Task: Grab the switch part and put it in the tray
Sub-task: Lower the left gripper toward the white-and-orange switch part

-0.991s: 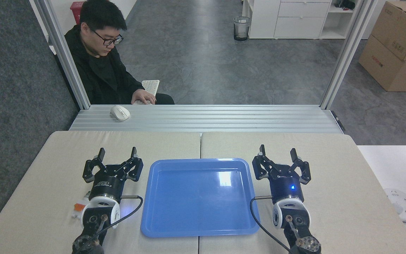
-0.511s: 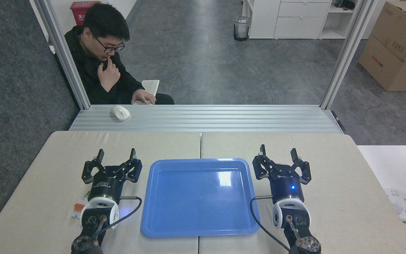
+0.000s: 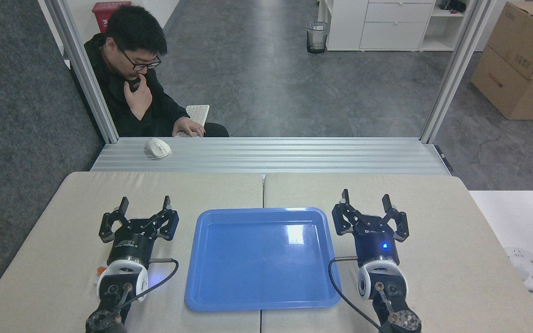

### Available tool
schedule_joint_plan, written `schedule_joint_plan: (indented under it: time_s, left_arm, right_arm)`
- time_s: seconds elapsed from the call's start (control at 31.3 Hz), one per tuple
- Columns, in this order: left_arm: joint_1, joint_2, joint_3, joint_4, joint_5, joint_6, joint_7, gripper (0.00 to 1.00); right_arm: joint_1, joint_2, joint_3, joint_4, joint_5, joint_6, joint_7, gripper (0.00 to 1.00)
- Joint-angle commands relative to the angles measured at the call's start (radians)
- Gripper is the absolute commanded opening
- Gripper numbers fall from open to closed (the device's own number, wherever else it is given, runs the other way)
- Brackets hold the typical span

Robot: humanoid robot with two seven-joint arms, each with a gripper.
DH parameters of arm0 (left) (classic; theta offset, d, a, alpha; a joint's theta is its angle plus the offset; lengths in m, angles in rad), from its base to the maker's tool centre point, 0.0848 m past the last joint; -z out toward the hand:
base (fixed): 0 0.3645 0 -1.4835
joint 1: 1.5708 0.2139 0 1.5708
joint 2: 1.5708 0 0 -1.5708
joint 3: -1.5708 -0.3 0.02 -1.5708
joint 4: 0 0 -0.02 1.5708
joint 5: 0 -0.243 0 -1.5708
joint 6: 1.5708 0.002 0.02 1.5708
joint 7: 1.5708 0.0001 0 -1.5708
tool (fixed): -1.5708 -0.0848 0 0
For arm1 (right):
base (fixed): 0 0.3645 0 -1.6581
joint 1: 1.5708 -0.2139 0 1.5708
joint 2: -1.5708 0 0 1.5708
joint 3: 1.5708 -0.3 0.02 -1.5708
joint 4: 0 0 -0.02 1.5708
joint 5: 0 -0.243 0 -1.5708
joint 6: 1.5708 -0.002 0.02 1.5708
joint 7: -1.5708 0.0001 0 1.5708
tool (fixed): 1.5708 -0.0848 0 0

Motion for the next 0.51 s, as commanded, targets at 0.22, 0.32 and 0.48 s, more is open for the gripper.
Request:
schedule_joint_plan:
  time_s: [0.22,0.32,0.48]
  left_arm:
    - [0.075,0.124,0.131,0.104,0.002,-0.053,0.019,1.00]
    - [0.098,0.124,0.132,0.125,0.004,-0.056,0.041,1.00]
    - [0.104,0.128,0.137,0.160,0.002,-0.056,0.062,1.00]
  right_arm:
    - [0.000,0.003,-0.004,0.000,0.000,0.001,-0.001,1.00]
    - [0.000,0.003,-0.004,0.000,0.002,0.001,-0.001,1.00]
    - [0.000,0.001,-0.004,0.000,0.000,0.001,-0.001,1.00]
